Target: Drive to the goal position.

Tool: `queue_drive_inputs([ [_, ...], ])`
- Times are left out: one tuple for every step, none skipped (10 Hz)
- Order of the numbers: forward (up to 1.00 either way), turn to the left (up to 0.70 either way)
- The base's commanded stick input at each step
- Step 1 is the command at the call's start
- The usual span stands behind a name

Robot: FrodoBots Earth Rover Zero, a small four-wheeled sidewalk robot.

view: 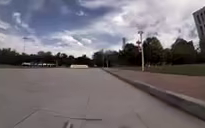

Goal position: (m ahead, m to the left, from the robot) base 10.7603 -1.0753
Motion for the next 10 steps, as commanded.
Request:
queue_drive_inputs([
  [1.0, 0.0],
  [1.0, 0.0],
  [1.0, 0.0],
  [1.0, 0.0],
  [1.0, 0.0],
  [1.0, 0.0],
  [1.0, 0.0],
  [1.0, 0.0],
  [1.0, 0.06],
  [1.0, 0.16],
])
